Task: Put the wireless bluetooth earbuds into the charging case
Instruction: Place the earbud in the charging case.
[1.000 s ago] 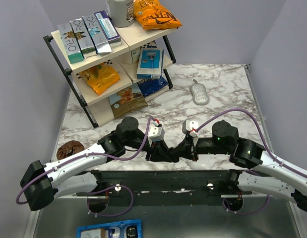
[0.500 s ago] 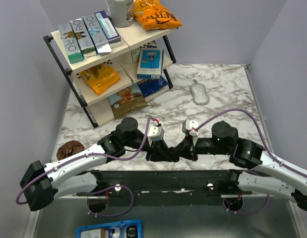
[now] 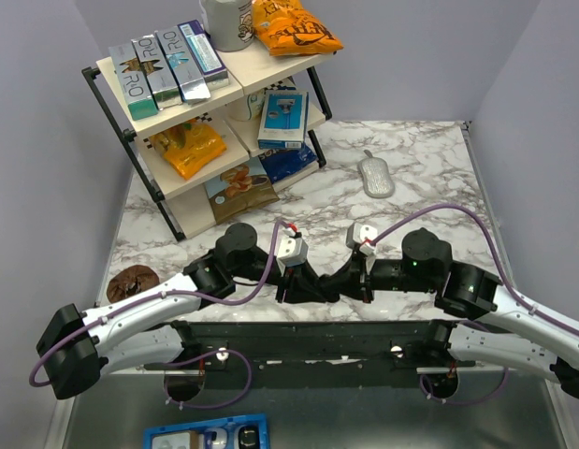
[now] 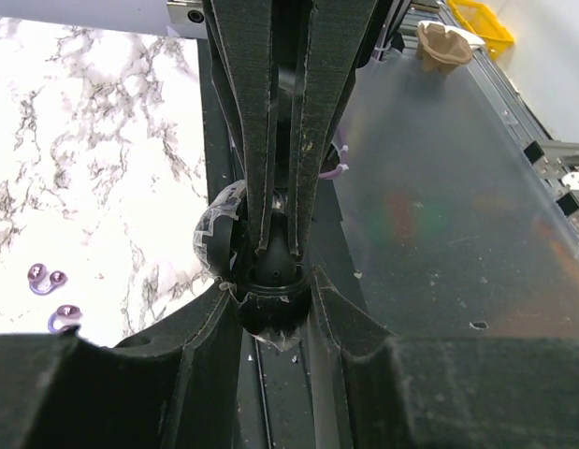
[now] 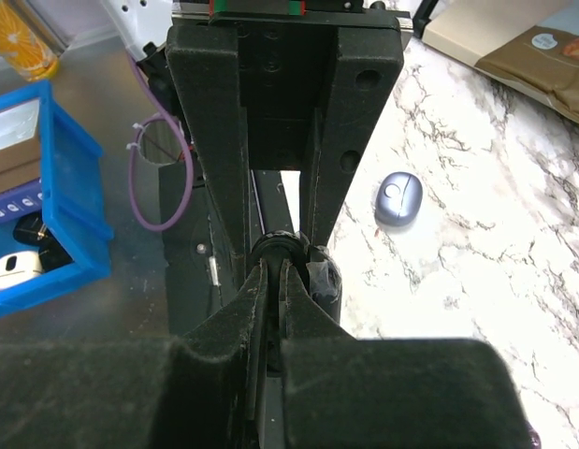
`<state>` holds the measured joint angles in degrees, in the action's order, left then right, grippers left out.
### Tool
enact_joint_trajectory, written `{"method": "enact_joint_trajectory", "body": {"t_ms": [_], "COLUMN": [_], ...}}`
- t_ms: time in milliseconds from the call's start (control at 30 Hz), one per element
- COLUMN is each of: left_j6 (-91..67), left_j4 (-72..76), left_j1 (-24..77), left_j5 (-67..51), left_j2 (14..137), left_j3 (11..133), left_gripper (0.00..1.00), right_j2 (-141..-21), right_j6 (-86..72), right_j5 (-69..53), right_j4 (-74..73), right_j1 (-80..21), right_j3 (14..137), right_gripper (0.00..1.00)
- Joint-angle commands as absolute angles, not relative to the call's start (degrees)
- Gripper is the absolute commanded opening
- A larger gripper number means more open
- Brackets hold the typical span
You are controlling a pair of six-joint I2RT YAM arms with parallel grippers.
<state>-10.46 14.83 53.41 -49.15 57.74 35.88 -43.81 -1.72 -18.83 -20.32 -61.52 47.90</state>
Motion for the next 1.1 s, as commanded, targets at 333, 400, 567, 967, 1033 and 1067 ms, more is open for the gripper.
{"method": "enact_joint_trajectory", "body": {"t_ms": [333, 400, 567, 967, 1033, 1067], "left_j6": [-11.2, -11.6, -12.3, -12.7, -12.6, -12.7], "left_j4": [21.2, 21.9, 23.3, 25.0, 24.9, 24.9], "left_j1": [53.9, 53.9, 53.9, 53.9, 53.9, 53.9], "left_j5": [-47.0, -46.9, -46.9, -46.8, -46.7, -46.6], "left_j2": [56.2, 56.3, 56.6, 57.4, 57.3, 57.2], "left_j3": [34.8, 34.5, 34.1, 32.8, 32.7, 32.7], "left_gripper": [0.0, 0.0, 0.0, 0.0, 0.0, 0.0], "right_j2": [-43.0, -43.1, -43.1, -40.3, -40.3, -40.4], "right_j6": [-2.6, -2.6, -2.6, -2.8, -1.9, -1.2], "right_j5": [-16.2, -16.0, -15.8, -12.3, -12.0, -12.1], "right_j4": [-20.9, -21.0, -21.0, -23.7, -25.7, -27.8], "right_j1": [-62.0, -62.0, -61.9, -62.0, -62.0, -62.0], "right_j3": [48.3, 48.4, 49.1, 55.9, 56.9, 57.7], "right_gripper": [0.23, 0.25, 0.3, 0.38, 0.37, 0.35]}}
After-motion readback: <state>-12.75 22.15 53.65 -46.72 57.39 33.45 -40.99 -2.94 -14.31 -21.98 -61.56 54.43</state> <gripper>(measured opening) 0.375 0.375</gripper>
